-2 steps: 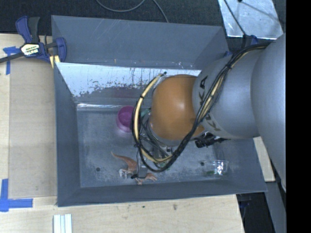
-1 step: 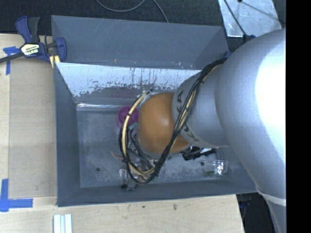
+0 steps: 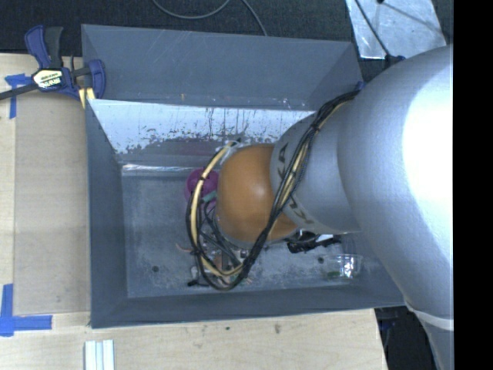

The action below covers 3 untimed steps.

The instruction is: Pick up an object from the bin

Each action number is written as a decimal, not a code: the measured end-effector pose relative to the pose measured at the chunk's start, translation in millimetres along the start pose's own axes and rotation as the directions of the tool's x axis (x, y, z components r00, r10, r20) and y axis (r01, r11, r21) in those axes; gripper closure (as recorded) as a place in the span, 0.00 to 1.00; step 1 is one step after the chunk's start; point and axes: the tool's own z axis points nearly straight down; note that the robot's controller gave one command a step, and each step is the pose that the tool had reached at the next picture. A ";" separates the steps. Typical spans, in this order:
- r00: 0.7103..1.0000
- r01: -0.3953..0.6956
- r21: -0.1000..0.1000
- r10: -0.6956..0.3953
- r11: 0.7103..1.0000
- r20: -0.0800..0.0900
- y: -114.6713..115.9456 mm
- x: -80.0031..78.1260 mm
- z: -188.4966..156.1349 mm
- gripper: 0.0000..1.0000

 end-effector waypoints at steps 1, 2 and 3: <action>1.000 -0.001 0.000 0.001 1.000 0.000 0.1 0.0 0.0 1.00; 1.000 -0.001 0.001 0.001 1.000 -0.003 -0.1 0.6 -2.8 1.00; 1.000 0.000 0.004 0.000 1.000 -0.011 -0.8 2.1 -14.0 1.00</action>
Offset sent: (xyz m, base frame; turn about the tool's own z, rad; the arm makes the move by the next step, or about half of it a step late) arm 0.0000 0.0001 0.0269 0.0000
